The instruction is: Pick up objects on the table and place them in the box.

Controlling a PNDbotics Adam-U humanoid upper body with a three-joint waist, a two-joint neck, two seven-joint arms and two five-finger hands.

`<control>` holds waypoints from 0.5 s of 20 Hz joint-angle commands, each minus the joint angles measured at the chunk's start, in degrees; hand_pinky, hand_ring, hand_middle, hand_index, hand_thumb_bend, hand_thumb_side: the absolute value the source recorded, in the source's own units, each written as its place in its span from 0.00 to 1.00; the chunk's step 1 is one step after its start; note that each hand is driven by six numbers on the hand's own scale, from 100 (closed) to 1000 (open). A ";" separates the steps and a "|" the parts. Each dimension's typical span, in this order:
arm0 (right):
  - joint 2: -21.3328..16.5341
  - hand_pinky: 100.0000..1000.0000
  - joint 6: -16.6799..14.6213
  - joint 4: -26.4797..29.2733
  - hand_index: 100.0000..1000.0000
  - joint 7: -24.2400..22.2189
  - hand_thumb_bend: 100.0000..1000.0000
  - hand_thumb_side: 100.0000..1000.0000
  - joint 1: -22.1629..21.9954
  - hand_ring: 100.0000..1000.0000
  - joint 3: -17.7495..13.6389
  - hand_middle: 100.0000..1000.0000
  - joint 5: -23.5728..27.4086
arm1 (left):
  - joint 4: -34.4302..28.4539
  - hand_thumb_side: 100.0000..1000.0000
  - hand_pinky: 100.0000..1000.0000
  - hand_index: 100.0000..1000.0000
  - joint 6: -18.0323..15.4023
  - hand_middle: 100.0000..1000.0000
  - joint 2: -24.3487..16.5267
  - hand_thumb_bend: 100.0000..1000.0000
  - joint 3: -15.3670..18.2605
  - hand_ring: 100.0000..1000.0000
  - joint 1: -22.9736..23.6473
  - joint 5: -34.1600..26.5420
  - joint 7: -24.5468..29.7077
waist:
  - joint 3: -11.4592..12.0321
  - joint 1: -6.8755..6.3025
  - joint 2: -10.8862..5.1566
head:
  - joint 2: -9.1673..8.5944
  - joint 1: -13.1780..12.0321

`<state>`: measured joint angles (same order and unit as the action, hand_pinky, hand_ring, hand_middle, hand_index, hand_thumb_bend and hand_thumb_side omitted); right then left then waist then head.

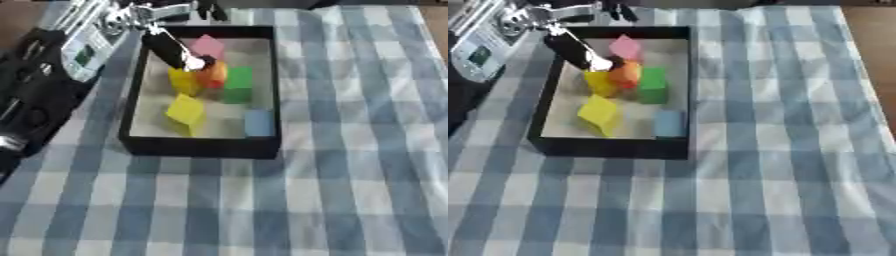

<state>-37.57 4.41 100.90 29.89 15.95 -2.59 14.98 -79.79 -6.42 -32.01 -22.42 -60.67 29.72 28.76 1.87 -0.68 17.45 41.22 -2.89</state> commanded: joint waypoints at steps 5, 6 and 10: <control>-1.55 0.78 -0.55 2.10 0.81 1.16 0.00 0.76 -0.37 0.78 -1.87 0.67 -0.44 | -14.36 0.49 0.82 0.81 10.40 0.73 -8.13 0.00 12.94 0.68 9.26 -22.20 -15.70 | 0.77 -0.02 -2.52 | -0.28 1.07; -1.40 0.78 -0.64 2.26 0.81 1.38 0.00 0.76 -0.43 0.78 -2.04 0.67 -0.54 | -15.18 0.51 0.81 0.81 11.23 0.74 -8.45 0.00 14.78 0.69 11.36 -25.20 -18.33 | 0.93 0.13 -2.46 | -0.43 1.20; -0.75 0.78 -0.69 2.60 0.81 2.13 0.00 0.74 -0.79 0.78 -2.53 0.67 -1.12 | -16.89 0.60 0.81 0.81 11.78 0.77 -9.67 0.00 20.42 0.69 18.65 -35.45 -28.12 | 1.25 0.64 -2.29 | -0.87 1.61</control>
<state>-37.45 3.80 102.05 31.63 14.94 -4.25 14.36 -95.26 5.19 -39.32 -4.44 -41.61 -2.67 3.51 3.09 -0.65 17.45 41.06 -1.45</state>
